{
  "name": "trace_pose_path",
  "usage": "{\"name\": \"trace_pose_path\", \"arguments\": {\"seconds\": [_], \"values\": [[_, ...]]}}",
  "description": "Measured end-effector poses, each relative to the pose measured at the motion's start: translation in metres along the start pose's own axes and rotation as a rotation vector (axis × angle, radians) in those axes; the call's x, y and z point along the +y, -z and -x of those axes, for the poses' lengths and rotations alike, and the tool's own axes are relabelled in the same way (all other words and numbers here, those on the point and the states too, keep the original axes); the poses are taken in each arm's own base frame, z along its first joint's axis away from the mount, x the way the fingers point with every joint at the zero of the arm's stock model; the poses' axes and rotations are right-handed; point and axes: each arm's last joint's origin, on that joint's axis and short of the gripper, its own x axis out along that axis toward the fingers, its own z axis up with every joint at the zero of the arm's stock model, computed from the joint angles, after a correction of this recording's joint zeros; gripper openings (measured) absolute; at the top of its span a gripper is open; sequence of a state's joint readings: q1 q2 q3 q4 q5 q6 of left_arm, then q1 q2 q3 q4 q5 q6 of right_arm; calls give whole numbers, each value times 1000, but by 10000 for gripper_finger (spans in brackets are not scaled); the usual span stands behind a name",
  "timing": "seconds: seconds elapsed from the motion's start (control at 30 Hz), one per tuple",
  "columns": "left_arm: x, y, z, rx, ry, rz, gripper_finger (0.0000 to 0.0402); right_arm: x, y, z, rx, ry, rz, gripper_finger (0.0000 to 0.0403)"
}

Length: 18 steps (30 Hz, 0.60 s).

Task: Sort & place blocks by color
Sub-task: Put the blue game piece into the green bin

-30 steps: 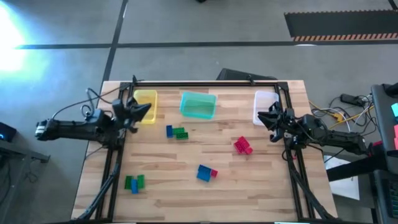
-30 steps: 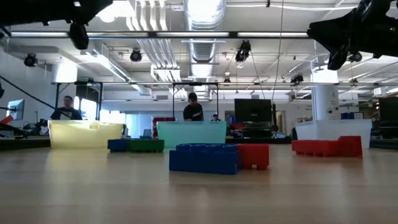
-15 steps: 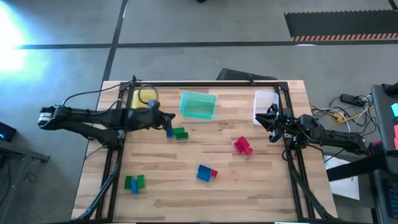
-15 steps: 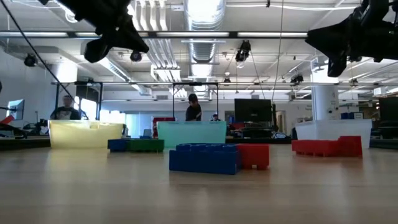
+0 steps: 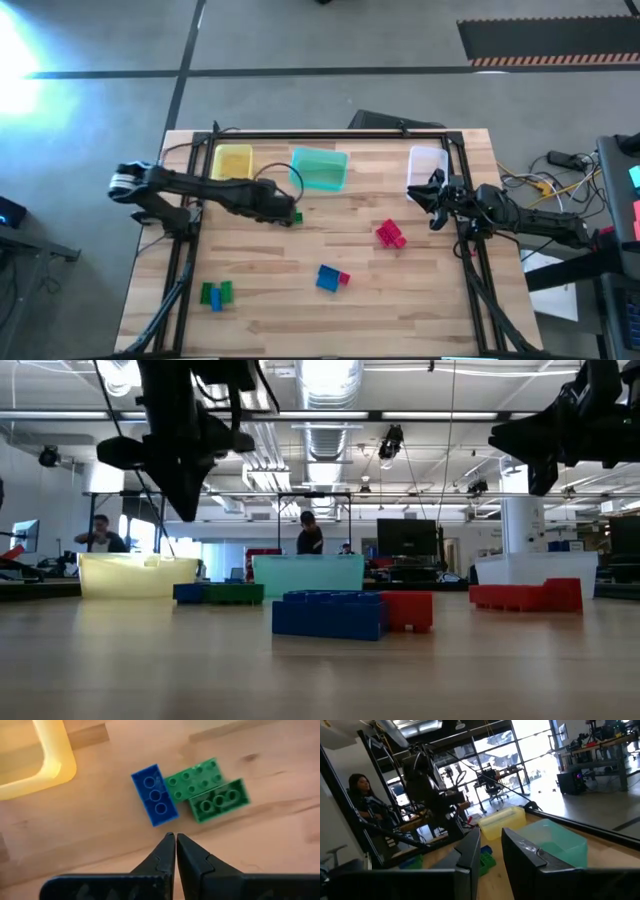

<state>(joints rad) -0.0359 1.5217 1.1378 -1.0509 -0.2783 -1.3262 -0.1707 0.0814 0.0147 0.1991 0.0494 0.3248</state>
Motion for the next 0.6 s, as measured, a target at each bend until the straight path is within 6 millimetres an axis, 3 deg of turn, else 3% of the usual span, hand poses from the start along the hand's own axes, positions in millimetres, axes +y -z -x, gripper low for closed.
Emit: {"name": "trace_pose_path", "arguments": {"seconds": [0.37, 0.6], "values": [[-10, 1, -32, 7, -122, -19, 2, -1, 2, 0, 16, 6, -4, 68], [-10, 0, -37, -21, -115, -36, 67, -1, 2, 0, 17, 8, -4, 68]]}}
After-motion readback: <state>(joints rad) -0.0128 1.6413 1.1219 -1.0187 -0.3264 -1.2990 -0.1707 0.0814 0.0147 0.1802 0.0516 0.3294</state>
